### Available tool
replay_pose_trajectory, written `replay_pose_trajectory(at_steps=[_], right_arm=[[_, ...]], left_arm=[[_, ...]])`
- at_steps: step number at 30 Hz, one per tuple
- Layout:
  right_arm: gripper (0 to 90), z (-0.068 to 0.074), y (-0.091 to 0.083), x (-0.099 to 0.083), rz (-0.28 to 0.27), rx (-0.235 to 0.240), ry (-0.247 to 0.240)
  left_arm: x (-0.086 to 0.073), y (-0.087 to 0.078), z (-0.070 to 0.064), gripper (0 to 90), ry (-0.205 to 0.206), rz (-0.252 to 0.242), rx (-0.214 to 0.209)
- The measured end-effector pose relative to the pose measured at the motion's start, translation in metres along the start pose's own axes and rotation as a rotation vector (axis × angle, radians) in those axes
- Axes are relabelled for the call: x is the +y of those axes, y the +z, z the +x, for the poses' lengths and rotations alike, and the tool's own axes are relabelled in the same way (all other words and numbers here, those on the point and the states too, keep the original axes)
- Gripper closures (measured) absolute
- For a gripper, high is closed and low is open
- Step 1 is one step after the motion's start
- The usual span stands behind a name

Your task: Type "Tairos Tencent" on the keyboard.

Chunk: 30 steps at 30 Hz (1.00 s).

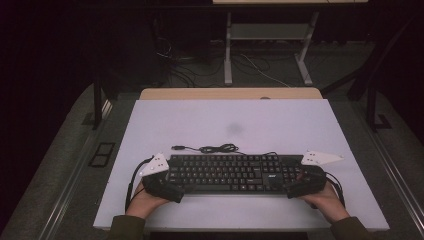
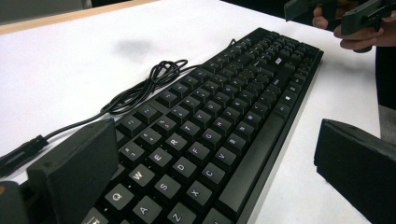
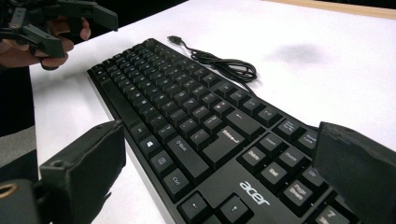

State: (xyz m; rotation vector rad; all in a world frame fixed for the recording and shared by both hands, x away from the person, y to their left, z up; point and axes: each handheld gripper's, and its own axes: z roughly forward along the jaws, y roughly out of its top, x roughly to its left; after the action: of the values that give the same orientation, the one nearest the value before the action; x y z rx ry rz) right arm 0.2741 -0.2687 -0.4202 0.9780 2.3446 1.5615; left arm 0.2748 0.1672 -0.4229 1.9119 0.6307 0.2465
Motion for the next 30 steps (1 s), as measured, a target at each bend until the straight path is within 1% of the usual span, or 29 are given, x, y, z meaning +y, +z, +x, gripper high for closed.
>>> replay_pose_trajectory(at_steps=[5, 12, 14, 20, 30], right_arm=[[2.5, 0.001, 0.003, 0.002, -0.007, 0.013, 0.003], [2.6, 0.001, 0.009, 0.004, -0.007, 0.028, 0.006], [2.6, 0.002, 0.012, 0.005, -0.006, 0.032, 0.011], [2.6, 0.006, 0.018, 0.007, 0.003, 0.040, -0.002], [2.6, 0.010, 0.028, 0.012, 0.003, 0.059, 0.002]], left_arm=[[0.002, 0.002, -0.002, 0.0, 0.012, 0.008, -0.007], [0.004, 0.007, -0.002, 0.0, 0.001, 0.009, -0.015], [0.005, 0.008, -0.003, 0.0, 0.002, 0.012, -0.013], [0.006, 0.010, -0.004, 0.0, 0.006, 0.018, -0.015], [0.010, 0.016, -0.005, 0.0, -0.001, 0.016, -0.020]])
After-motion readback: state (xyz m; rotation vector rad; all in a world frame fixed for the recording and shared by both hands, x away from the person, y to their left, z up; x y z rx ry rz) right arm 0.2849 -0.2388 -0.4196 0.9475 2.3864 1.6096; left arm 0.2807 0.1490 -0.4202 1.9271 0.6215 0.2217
